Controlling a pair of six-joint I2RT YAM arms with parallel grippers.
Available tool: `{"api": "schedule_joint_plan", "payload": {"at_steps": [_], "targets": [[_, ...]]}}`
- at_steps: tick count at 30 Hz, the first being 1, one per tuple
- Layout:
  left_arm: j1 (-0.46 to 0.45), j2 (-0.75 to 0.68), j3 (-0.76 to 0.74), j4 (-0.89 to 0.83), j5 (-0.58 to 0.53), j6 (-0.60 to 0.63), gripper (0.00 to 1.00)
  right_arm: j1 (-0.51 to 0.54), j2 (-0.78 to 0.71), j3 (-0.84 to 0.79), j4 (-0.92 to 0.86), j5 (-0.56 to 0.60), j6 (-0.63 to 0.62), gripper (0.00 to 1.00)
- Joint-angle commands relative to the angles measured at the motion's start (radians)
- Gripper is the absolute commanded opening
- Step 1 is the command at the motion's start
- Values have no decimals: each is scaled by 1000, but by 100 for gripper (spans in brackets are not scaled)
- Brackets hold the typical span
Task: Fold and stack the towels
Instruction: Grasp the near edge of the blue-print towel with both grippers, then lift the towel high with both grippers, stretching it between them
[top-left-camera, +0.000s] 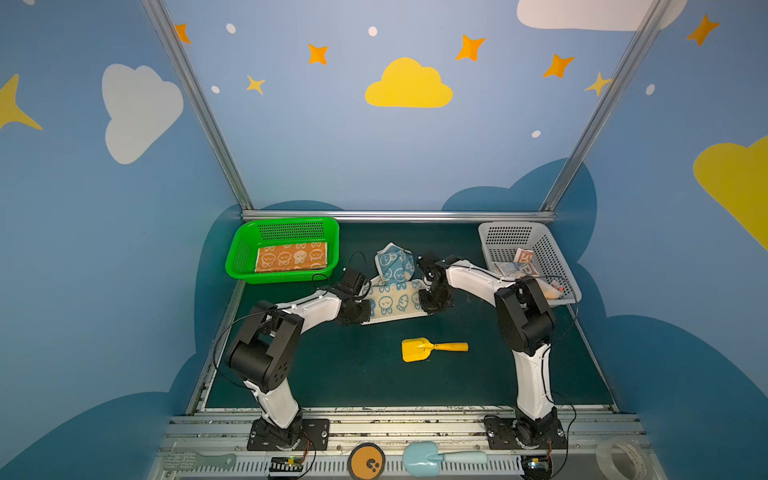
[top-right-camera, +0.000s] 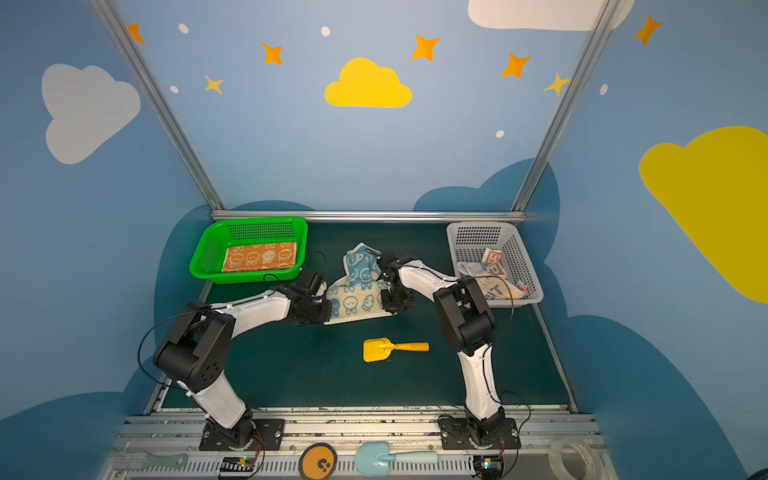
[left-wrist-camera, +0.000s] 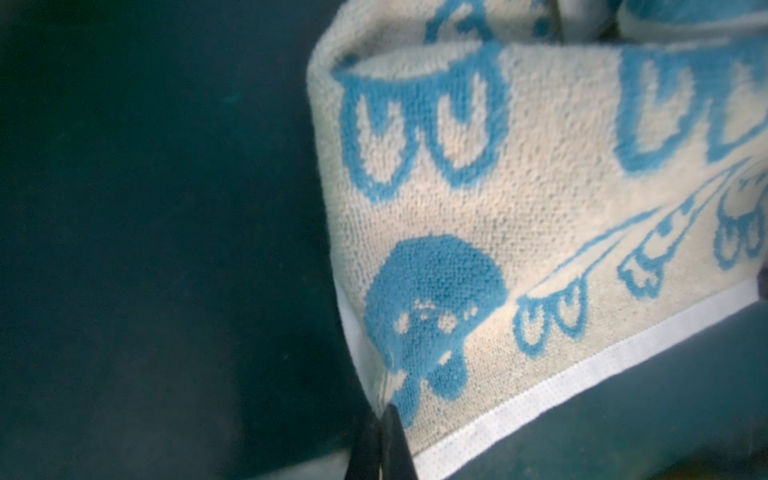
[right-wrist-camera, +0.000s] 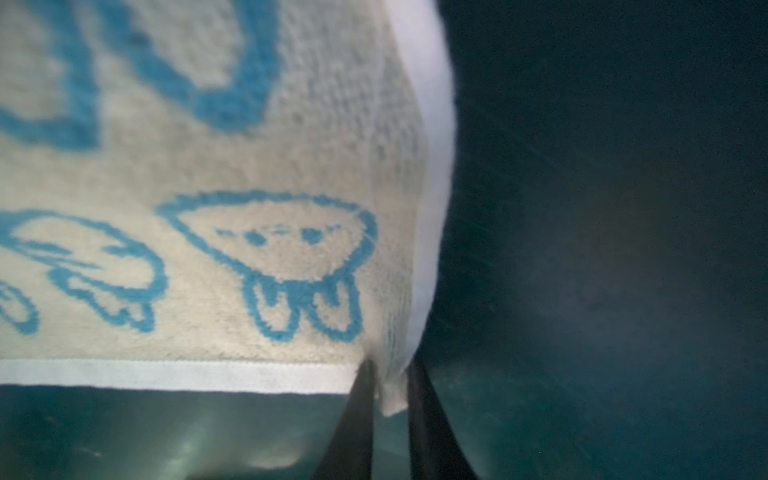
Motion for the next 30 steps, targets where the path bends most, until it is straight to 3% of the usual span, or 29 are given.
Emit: {"api": "schedule_joint_plan", "payload": {"at_steps": [1, 2, 11, 15, 21, 24, 30], "targets": [[5, 11, -11, -9, -6, 5, 3, 32, 106, -40, -38, -7, 2, 6], [6, 11, -11, -9, -6, 4, 3, 36, 105, -37, -37, -14, 3, 0], [50, -32, 68, -54, 46, -5, 3, 28, 0, 62, -82, -128, -15, 0], [91, -77, 204, -119, 90, -29, 3, 18, -48, 256, -192, -140, -35, 0], [141, -105, 439, -183, 130, -53, 3, -20, -61, 675, -356, -131, -80, 0], [182, -88, 571, -225, 162, -52, 3, -38, -55, 846, -361, -134, -138, 0], [246, -10, 888, -380, 187, -11, 3, -77, -170, 858, -152, -114, -119, 0]]}}
